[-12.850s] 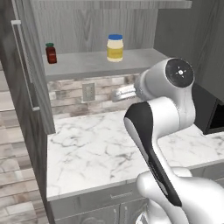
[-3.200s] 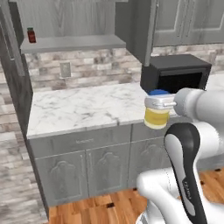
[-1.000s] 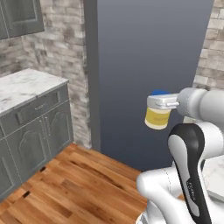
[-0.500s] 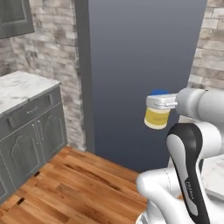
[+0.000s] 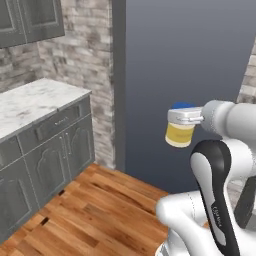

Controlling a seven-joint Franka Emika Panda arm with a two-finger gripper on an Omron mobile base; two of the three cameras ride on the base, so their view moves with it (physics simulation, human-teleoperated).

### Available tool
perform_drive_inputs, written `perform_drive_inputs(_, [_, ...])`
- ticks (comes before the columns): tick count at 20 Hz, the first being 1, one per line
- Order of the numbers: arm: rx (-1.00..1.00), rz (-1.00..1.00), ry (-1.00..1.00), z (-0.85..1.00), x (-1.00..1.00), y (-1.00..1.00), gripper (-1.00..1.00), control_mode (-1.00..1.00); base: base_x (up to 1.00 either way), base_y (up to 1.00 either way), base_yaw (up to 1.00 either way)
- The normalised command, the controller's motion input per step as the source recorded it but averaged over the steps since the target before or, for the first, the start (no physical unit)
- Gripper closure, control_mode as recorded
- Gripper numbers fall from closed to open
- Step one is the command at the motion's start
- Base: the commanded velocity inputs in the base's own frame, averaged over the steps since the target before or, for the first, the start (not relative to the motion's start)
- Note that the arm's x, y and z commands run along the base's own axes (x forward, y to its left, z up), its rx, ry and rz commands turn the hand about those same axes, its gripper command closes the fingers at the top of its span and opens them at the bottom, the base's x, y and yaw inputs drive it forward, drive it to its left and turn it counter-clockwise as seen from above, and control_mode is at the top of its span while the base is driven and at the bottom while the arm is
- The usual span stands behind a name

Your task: Collect the paprika, mayonnaise, and shaker from the cabinet and place them next to the stove.

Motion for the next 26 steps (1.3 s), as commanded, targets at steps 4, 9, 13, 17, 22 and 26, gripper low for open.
perform_drive_inputs(4, [0.00, 0.00, 0.00, 0.00, 0.00, 0.00, 1.00, 1.00, -0.90, -0.13, 0.07])
perform_drive_inputs(9, [0.00, 0.00, 0.00, 0.00, 0.00, 0.00, 1.00, 1.00, -0.98, -0.60, 0.00])
perform_drive_inputs(13, [0.00, 0.00, 0.00, 0.00, 0.00, 0.00, 1.00, 1.00, -0.66, -0.87, -0.05])
perform_drive_inputs(17, [0.00, 0.00, 0.00, 0.00, 0.00, 0.00, 1.00, 1.00, -0.54, -0.95, -0.08])
perform_drive_inputs(22, [0.00, 0.00, 0.00, 0.00, 0.00, 0.00, 1.00, 1.00, -0.46, -0.83, -0.18])
perform_drive_inputs(26, [0.00, 0.00, 0.00, 0.00, 0.00, 0.00, 1.00, 1.00, -0.16, -0.77, -0.23])
